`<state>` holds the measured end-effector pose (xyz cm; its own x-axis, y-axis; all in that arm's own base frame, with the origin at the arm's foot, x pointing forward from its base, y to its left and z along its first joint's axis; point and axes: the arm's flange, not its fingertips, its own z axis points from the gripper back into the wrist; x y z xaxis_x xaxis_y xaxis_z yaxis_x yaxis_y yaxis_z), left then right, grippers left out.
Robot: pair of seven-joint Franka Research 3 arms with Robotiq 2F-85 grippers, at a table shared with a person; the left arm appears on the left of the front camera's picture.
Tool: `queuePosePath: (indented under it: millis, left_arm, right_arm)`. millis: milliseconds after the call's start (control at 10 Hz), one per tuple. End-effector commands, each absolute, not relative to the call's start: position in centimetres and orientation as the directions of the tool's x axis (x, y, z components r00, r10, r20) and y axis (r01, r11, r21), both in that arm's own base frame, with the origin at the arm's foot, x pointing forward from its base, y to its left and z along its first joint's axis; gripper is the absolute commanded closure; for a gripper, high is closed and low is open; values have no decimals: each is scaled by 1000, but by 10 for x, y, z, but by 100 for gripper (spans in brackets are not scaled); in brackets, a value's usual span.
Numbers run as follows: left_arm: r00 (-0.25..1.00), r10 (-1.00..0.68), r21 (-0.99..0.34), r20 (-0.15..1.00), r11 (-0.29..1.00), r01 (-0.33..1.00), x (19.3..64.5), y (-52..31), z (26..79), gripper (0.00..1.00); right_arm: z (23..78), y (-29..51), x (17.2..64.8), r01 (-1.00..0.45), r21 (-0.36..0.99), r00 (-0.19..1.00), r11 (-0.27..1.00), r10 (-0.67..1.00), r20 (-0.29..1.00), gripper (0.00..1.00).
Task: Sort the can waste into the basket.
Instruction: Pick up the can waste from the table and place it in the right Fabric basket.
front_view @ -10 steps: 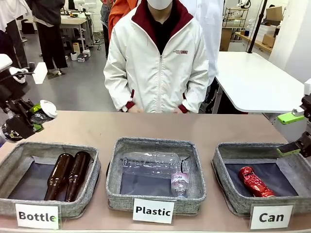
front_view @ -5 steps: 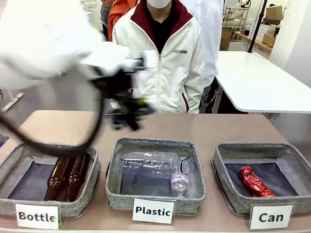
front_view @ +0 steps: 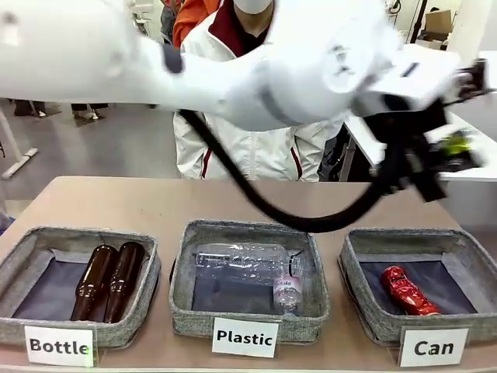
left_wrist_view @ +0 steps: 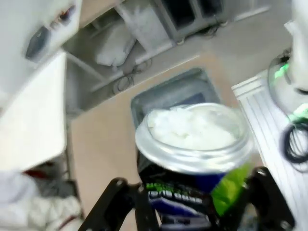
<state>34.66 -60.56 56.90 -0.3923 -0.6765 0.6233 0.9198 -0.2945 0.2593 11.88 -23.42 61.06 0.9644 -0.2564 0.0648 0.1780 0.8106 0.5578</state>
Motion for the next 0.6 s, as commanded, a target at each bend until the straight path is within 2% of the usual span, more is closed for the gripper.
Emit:
queuePosePath:
  millis: [0, 200, 500]
  left_arm:
    - [-426, -656, 227, 623, -369, 901, 348, -672, 560, 100]
    - [-406, -701, 141, 586, -405, 903, 347, -694, 525, 100]
    - [-425, -750, 160, 508, -402, 901, 334, -706, 504, 100]
  right_arm:
    - [617, -219, 111, 151, 587, 971, 795, -231, 64, 0]
    - [617, -219, 111, 151, 587, 971, 795, -231, 64, 0]
    - [617, -219, 111, 151, 587, 971, 795, -231, 64, 0]
